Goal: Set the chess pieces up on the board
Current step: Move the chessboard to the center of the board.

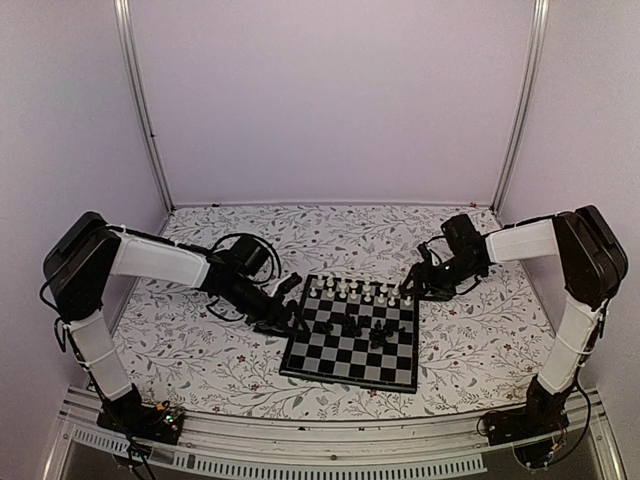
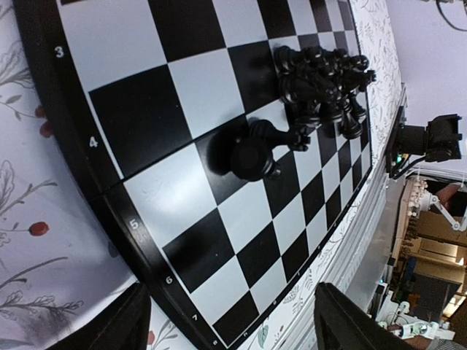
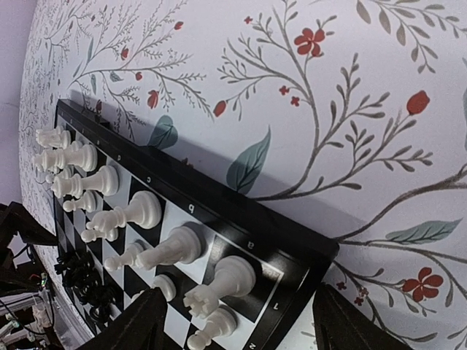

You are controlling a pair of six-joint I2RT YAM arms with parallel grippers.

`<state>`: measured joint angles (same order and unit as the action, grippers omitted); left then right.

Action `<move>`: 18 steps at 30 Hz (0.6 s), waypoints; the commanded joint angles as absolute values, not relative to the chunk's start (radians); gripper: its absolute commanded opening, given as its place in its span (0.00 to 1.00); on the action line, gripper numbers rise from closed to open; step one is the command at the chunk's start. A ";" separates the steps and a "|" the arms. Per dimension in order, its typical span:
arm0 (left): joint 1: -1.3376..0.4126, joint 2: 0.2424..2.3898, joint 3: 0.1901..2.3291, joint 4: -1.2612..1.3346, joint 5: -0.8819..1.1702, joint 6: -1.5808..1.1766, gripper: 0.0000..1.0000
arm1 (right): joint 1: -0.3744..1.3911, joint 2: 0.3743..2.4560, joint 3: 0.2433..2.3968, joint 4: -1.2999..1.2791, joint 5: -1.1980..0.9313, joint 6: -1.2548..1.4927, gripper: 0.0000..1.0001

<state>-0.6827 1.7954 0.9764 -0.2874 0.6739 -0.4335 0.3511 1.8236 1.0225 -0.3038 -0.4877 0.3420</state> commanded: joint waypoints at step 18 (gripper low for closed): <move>-0.704 1.782 1.020 -0.369 0.600 -0.378 0.77 | 0.339 1.897 1.147 -0.266 -0.511 0.357 0.76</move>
<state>-0.6876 1.7954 0.9874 -0.3229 0.6636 -0.4133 0.3458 1.9240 1.1397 -0.2531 -0.5388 0.3622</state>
